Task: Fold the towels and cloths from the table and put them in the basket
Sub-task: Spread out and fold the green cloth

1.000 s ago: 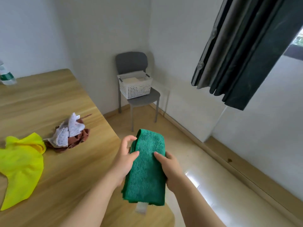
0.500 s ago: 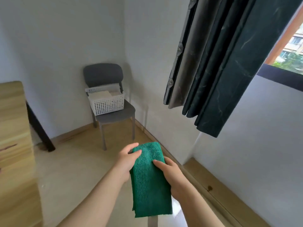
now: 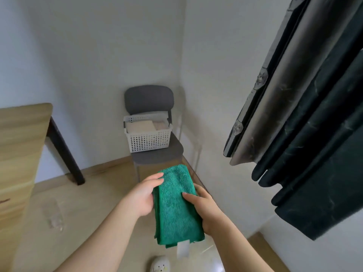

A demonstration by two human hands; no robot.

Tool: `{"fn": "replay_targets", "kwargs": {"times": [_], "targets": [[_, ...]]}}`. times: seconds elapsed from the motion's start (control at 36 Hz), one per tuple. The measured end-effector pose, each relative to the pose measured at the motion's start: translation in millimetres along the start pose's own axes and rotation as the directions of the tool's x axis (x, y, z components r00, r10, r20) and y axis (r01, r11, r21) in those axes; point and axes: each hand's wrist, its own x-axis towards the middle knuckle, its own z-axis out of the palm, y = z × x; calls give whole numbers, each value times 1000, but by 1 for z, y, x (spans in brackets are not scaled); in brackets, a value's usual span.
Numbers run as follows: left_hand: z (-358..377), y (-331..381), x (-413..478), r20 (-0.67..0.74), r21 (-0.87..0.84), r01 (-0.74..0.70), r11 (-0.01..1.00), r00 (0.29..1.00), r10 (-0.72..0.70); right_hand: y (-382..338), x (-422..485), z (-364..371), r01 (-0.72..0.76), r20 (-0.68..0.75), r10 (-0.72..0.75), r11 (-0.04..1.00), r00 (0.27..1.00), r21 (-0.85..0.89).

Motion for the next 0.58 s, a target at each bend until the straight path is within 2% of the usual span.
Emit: {"fn": "replay_targets", "kwargs": {"times": [0.14, 0.36, 0.5, 0.58], "targets": [[12, 59, 68, 44, 107, 58, 993, 997, -63, -48, 81, 5, -52, -2, 52, 998, 999, 28], [31, 143, 170, 9, 90, -38, 995, 999, 38, -120, 195, 11, -75, 50, 72, 996, 996, 56], [35, 178, 231, 27, 57, -40, 998, 999, 39, -140, 274, 11, -87, 11, 88, 995, 996, -52], [33, 197, 276, 9, 102, -29, 994, 1000, 29, -160, 326, 12, -100, 19, 102, 989, 995, -105]]}}
